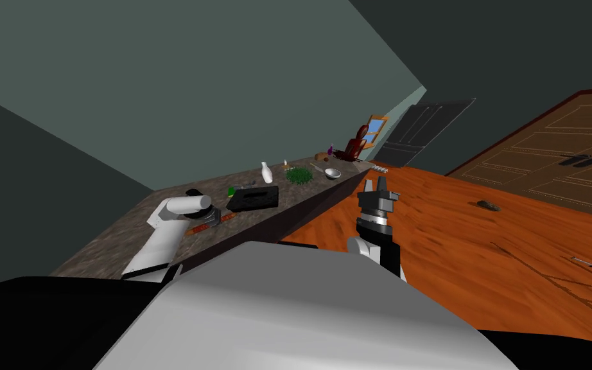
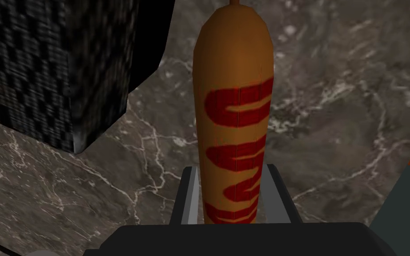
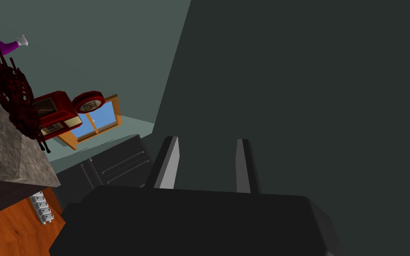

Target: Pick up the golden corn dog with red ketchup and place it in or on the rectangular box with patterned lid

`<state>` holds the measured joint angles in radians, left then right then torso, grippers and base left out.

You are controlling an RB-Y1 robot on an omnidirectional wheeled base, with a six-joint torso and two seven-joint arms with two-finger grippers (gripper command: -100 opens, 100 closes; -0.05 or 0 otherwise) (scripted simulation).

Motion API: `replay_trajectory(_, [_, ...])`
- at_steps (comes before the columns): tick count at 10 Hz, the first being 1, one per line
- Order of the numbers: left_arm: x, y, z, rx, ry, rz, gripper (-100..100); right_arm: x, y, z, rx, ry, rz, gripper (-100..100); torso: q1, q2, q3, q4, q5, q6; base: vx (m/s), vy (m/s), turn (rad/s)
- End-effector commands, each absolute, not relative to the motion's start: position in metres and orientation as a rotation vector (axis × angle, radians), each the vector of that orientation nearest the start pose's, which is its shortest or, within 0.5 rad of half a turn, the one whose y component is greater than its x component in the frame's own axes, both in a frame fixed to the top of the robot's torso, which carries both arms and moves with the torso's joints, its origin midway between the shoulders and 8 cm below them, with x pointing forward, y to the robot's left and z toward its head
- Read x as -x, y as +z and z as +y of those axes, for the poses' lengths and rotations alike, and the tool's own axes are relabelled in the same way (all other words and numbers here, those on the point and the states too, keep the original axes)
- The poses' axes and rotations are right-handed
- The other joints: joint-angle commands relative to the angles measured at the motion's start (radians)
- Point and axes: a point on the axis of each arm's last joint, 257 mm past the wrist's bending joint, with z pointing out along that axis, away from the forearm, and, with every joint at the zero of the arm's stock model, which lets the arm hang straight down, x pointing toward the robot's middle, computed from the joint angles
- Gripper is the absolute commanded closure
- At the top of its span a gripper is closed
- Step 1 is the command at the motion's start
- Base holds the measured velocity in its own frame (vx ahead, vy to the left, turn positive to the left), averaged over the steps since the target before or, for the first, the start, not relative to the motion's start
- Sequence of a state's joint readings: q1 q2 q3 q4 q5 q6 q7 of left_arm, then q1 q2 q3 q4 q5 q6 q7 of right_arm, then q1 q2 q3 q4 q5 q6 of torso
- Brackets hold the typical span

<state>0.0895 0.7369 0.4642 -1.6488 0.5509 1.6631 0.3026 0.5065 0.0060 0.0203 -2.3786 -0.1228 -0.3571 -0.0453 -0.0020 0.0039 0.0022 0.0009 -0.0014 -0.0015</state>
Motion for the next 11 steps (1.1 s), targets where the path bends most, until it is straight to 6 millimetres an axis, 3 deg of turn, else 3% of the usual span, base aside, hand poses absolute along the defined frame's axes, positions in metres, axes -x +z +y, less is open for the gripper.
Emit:
replay_trajectory(1, [-0.262,-0.305,0.596,2.595,-0.004,1.198,100,-0.346,0.038,-0.285,-0.795,1.437,0.557,0,0.000,0.000,0.000,0.000,0.000,0.000,-0.041,-0.051,-0.036])
replay_trajectory(11, [-0.217,-0.231,0.691,2.624,0.054,0.837,100,-0.346,0.038,-0.285,-0.795,1.437,0.557,0,-0.005,0.002,0.002,0.002,-0.003,-0.002,-0.028,-0.045,-0.037])
